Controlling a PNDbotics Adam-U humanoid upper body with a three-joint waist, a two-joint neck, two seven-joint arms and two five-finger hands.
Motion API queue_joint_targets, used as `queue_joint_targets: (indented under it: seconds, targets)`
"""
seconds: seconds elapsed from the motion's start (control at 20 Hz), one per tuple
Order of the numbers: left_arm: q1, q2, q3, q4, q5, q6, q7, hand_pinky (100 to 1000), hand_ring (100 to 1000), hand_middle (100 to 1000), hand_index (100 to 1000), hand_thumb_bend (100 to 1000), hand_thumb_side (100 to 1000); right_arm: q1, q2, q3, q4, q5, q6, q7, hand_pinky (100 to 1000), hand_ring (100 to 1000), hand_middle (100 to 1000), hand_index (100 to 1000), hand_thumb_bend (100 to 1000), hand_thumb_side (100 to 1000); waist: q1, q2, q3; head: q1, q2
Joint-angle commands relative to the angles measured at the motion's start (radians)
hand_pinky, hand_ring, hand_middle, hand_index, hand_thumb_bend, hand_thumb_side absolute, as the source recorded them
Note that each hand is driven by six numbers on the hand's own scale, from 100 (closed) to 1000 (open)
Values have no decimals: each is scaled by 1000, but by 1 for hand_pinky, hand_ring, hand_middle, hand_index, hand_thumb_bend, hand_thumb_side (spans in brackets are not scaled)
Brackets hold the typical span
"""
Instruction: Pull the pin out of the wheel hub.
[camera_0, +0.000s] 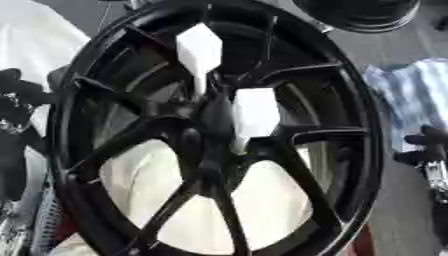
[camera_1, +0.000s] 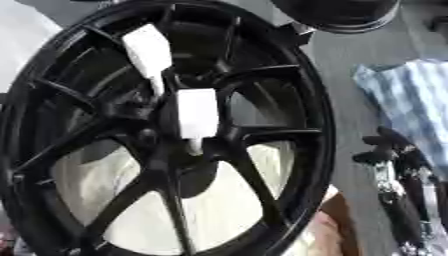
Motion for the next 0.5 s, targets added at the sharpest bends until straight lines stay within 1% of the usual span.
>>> queue_joint_targets:
  seconds: [0.05,0.2,0.3,0.4,0.5]
  targets:
    - [-3,7,0,-12,2,-3,-2,731,598,575,760,100,639,2,-19,-3,-10,2,-4,-2,683,574,679,831,100,586,6,-31,1,3,-2]
    - [-2,7,0,-12,3,-2,-2,731,598,575,760,100,639,5,-25,-3,-10,-3,-12,-5,684,576,681,833,100,581,6,-33,0,3,0]
    - [0,7,0,-12,4,-1,-2,731,598,576,761,100,639,11,-37,-3,-10,-9,-28,-5,686,581,686,835,100,567,6,-37,0,7,3]
    - [3,8,0,-12,5,0,-2,731,599,576,761,100,638,25,-61,-2,-10,-16,-60,-4,692,598,707,840,100,546,6,-43,-3,13,7]
    - [7,10,-1,-12,7,1,-2,731,599,576,761,100,638,48,-96,1,-10,-24,-105,-1,697,612,726,847,100,532,7,-50,-5,15,12]
